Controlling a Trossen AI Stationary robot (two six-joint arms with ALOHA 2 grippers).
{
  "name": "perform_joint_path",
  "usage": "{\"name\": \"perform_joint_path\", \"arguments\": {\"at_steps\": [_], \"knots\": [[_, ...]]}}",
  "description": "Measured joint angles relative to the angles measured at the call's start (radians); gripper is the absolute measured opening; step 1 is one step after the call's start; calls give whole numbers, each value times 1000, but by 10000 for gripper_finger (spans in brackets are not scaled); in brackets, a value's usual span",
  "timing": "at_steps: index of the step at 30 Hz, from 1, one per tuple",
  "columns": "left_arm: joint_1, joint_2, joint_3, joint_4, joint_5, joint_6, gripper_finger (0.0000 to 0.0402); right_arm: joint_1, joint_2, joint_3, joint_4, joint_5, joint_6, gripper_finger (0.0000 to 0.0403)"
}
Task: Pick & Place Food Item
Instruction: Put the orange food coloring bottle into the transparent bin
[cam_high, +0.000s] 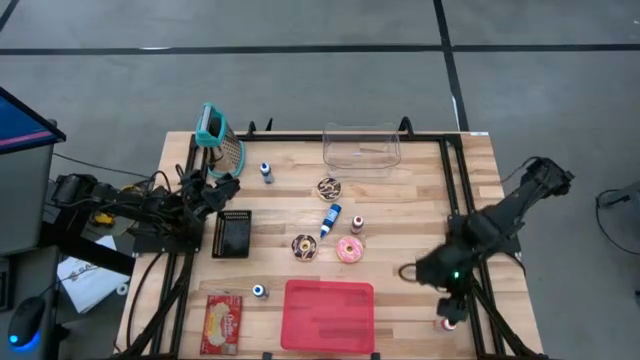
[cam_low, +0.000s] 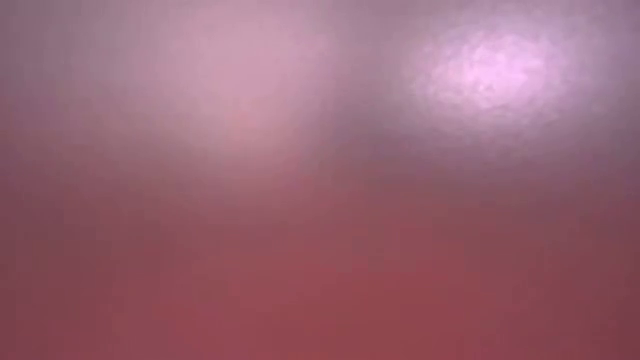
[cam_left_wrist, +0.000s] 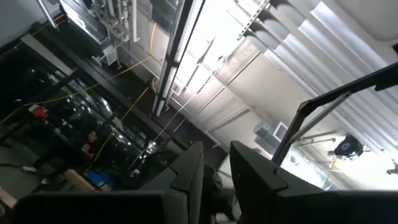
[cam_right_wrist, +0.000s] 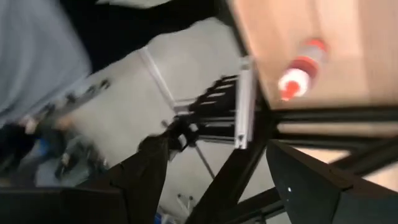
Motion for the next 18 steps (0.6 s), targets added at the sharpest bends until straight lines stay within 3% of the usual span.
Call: {"name": "perform_joint_path", "arguments": {"at_steps": [3, 7, 18], "knots": [[0, 1, 0, -1, -1, -16, 76, 45, 53, -8, -86, 84, 131, 265], [0, 1, 0, -2, -16, -17, 76, 69, 127, -36, -168, 102, 262, 265], [1, 1, 0, -4, -26, -74, 76, 132, 328, -42, 0, 120, 408, 265]]}}
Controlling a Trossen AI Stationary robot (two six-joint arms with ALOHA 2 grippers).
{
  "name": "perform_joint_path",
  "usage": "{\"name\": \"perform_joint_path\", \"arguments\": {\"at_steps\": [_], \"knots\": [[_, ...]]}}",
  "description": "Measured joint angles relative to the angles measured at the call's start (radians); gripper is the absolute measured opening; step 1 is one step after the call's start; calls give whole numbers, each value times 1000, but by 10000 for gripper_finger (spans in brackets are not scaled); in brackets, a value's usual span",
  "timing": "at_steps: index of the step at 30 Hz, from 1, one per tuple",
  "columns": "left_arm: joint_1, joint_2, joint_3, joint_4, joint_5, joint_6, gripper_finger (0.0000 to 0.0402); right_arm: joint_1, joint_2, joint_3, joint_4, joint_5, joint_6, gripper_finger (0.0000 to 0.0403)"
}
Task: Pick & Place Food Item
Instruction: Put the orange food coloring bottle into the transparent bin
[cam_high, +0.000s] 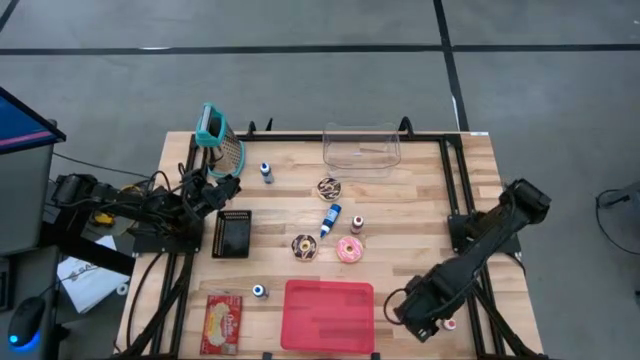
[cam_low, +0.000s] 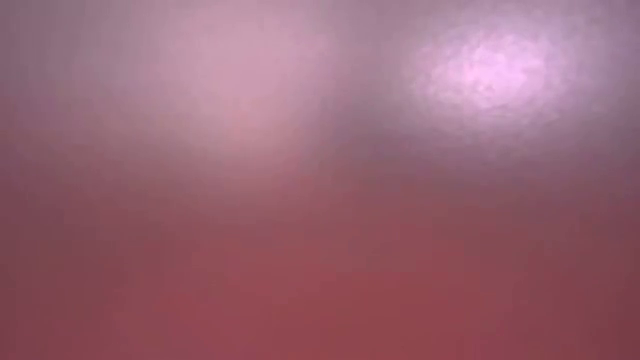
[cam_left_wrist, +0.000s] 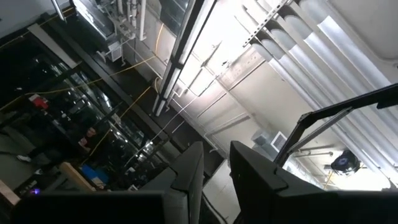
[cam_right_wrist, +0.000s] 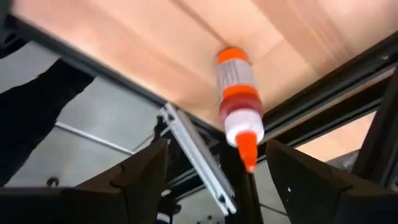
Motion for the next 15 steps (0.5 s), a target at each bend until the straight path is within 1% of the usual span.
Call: {"name": "perform_joint_path", "arguments": {"at_steps": [5, 15], "knots": [[0, 0, 0, -1, 0, -4, 76, 13, 46, 0, -51, -4, 2, 265], [0, 0, 0, -2, 0, -23, 76, 40, 46, 0, -82, 5, 10, 265]]}}
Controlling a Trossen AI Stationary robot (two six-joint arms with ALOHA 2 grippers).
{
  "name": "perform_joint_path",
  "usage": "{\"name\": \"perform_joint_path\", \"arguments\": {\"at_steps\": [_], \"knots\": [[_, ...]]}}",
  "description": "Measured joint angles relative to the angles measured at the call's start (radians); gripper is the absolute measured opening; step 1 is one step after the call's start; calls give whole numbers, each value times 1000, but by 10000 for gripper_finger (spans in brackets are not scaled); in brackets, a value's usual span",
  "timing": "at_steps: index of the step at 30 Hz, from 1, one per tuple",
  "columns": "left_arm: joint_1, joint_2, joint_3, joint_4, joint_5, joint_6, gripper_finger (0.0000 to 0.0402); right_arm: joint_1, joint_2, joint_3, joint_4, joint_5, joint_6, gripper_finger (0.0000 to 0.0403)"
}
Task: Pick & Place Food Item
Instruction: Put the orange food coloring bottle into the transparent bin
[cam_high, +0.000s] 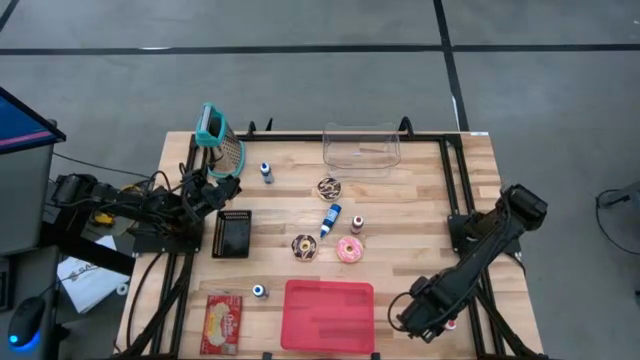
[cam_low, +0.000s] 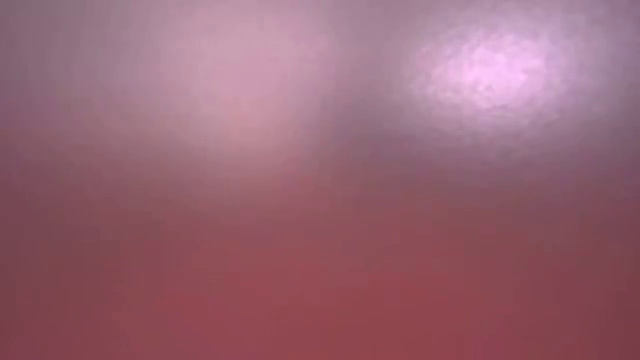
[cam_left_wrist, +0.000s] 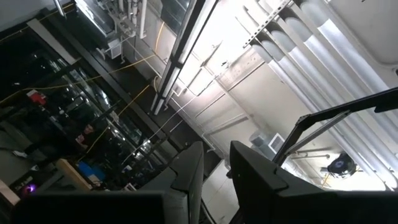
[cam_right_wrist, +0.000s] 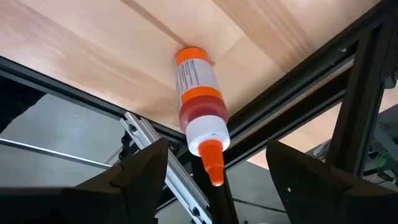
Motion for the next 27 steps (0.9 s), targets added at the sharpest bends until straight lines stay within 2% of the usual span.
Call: {"name": "perform_joint_path", "arguments": {"at_steps": [11, 27], "knots": [[0, 0, 0, -1, 0, 3, 76, 62, 0, -2, 5, 0, 18, 265], [0, 0, 0, -1, 0, 23, 76, 70, 54, -49, 83, 1, -17, 265]]}}
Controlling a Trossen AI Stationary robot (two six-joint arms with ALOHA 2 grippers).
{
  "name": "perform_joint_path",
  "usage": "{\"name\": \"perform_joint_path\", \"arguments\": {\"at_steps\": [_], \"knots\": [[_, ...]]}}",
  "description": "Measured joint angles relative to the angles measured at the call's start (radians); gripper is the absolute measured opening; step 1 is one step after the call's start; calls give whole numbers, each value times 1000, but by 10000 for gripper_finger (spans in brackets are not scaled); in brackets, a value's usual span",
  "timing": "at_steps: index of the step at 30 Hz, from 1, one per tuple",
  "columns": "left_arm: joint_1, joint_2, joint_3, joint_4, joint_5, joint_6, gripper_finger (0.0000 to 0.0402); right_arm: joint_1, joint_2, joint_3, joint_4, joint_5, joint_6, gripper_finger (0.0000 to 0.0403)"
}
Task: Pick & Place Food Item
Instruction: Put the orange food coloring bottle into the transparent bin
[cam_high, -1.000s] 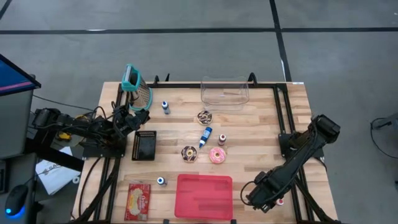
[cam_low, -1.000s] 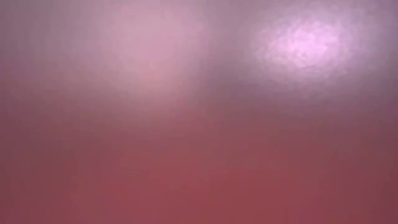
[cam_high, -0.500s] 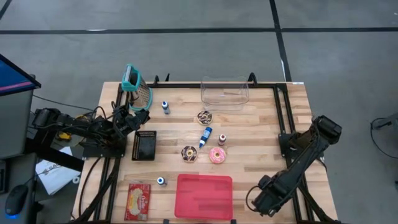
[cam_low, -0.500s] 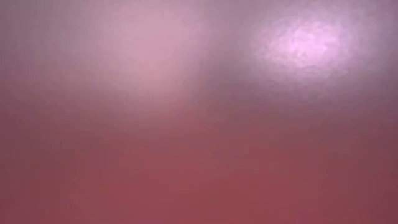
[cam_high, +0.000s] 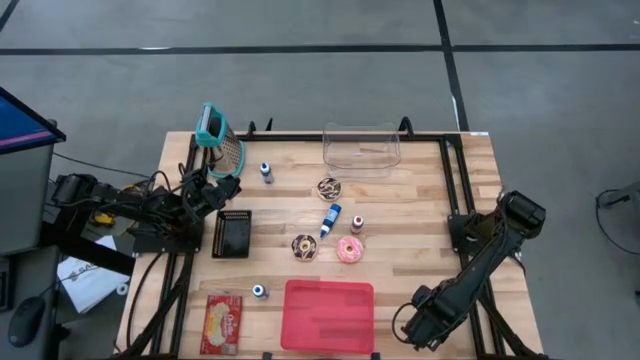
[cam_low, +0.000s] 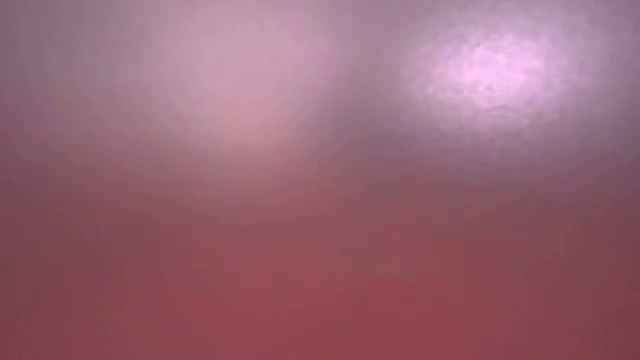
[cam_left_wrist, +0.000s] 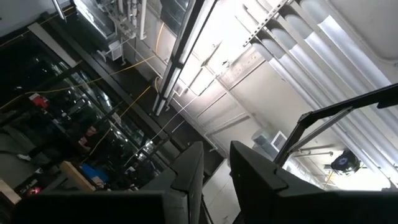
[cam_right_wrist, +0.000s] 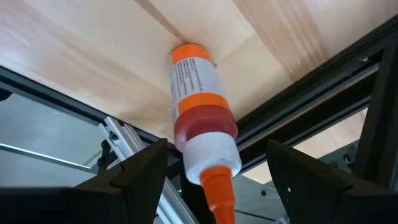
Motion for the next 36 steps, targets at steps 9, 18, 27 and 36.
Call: {"name": "perform_joint_path", "arguments": {"at_steps": [9, 18, 27, 36], "knots": [[0, 0, 0, 1, -3, -18, 76, -9, -3, -11, 25, 3, 16, 238], [0, 0, 0, -2, -13, -18, 76, -9, -4, -11, 30, 1, 16, 110], [0, 0, 0, -5, -16, -18, 76, -9, -3, -11, -3, 4, 17, 61], [0, 0, 0, -8, -16, -18, 76, -11, -39, -11, 13, 46, 35, 19]]}}
